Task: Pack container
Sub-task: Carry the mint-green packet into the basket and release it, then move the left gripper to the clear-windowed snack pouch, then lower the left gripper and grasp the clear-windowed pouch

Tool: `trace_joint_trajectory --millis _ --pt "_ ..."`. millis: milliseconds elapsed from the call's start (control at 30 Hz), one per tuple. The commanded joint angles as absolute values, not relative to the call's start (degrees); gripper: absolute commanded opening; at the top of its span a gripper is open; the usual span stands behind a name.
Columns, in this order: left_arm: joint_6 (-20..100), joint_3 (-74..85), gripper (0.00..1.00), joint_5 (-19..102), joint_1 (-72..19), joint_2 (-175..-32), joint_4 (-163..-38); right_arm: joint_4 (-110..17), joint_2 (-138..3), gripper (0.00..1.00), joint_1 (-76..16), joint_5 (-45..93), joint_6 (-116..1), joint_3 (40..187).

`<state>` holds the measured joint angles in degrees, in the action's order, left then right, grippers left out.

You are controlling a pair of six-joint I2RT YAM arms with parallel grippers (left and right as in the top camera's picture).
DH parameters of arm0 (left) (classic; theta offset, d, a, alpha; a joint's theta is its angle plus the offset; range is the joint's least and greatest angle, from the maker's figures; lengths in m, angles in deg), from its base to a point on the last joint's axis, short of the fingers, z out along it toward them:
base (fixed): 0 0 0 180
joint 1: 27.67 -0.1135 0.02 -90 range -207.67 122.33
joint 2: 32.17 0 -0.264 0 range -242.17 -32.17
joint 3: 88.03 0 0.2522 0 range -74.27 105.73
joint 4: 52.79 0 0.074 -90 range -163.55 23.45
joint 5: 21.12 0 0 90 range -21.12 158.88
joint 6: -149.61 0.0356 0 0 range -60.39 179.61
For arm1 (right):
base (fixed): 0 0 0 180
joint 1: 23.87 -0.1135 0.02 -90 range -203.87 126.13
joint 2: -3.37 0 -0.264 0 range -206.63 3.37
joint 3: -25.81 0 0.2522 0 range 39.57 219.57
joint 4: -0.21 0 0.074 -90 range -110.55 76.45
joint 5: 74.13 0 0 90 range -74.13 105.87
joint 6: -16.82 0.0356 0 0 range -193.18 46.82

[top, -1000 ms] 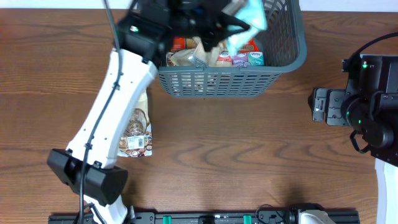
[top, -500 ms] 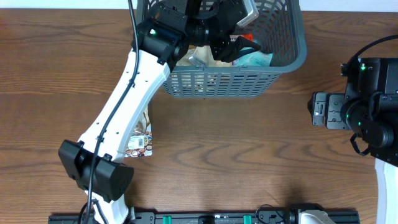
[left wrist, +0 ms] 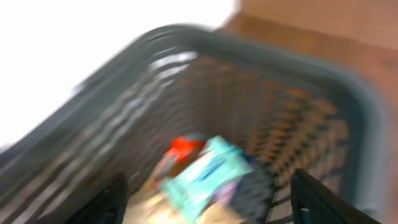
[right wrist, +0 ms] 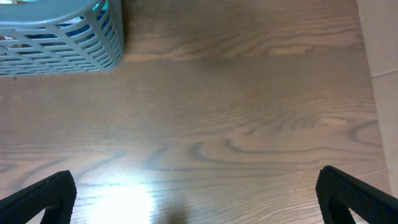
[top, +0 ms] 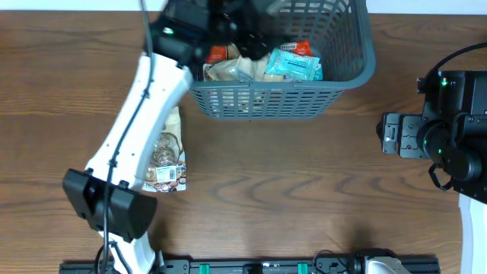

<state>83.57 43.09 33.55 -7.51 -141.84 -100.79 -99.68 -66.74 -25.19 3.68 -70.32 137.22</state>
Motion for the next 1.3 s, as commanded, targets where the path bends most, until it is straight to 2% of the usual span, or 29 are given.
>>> trace_joint_trajectory --millis 0,133,300,400,833,1000,1267 --pt "73.15 45.45 0.74 36.58 -15.07 -140.04 -100.79 -99.15 -66.28 0.99 -24.87 3.7 -69.41 137.06" --pt "71.29 45.45 0.71 37.76 -21.85 -137.6 -103.96 -98.82 -66.28 0.99 -24.87 3.7 -69.41 137.06" --pt "71.29 45.41 0.71 53.13 -27.84 -137.38 -110.38 -98.45 -66.28 0.99 -24.87 3.7 -69.43 137.06" --pt "71.29 45.06 0.71 56.08 -30.79 -137.57 -113.4 -98.41 -66.28 0.99 -24.87 3.7 -69.6 137.06" --pt "67.2 44.86 0.75 57.65 -39.73 -142.08 -134.77 -97.07 -66.28 0.99 -24.87 3.7 -69.6 137.06" --pt "67.22 43.44 0.75 56.43 -39.2 -143.19 -145.16 -96.75 -66.28 0.99 -24.87 3.7 -69.6 137.06" --pt "67.22 35.2 0.75 55.71 -37.83 -143.19 -154.73 -96.75 -66.28 0.99 -24.87 3.92 -69.56 137.06"
